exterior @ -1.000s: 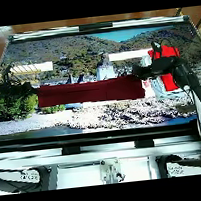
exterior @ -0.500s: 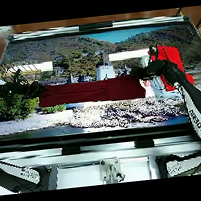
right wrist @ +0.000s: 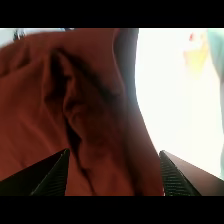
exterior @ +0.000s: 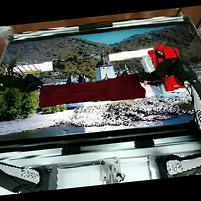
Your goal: Fold the shirts.
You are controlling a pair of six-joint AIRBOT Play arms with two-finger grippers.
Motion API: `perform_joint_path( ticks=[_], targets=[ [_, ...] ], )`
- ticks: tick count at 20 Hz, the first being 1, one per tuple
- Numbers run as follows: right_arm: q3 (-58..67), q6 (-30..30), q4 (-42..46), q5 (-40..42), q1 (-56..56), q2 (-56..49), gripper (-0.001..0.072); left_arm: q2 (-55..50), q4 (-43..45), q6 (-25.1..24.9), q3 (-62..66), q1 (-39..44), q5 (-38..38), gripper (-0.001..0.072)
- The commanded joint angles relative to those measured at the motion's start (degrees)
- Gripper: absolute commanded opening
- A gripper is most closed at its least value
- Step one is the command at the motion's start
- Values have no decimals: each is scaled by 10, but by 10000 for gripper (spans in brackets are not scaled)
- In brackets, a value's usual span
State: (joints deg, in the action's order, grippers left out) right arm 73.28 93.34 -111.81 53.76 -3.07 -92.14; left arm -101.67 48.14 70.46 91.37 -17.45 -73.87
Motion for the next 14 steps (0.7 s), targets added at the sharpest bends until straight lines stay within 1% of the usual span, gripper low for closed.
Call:
perform_joint_path(
  ticks=[1,7,11,12,13,14],
  targets=[
    [0,6,-50,14,-7,-27,680,21,-2,-9,9,1,-19,512],
    [0,1,-69,7,2,-59,680,45,-15,-30,9,17,-18,511],
    [0,-8,-68,8,30,-70,663,51,-45,-40,9,35,-18,511],
    [1,-8,-69,9,33,-70,535,52,-49,-40,9,39,-17,510],
    [0,-10,-70,13,36,-70,443,54,-50,-40,9,44,-16,510],
    [0,-10,-71,18,36,-70,368,54,-51,-40,9,48,-17,511]
  ],
)
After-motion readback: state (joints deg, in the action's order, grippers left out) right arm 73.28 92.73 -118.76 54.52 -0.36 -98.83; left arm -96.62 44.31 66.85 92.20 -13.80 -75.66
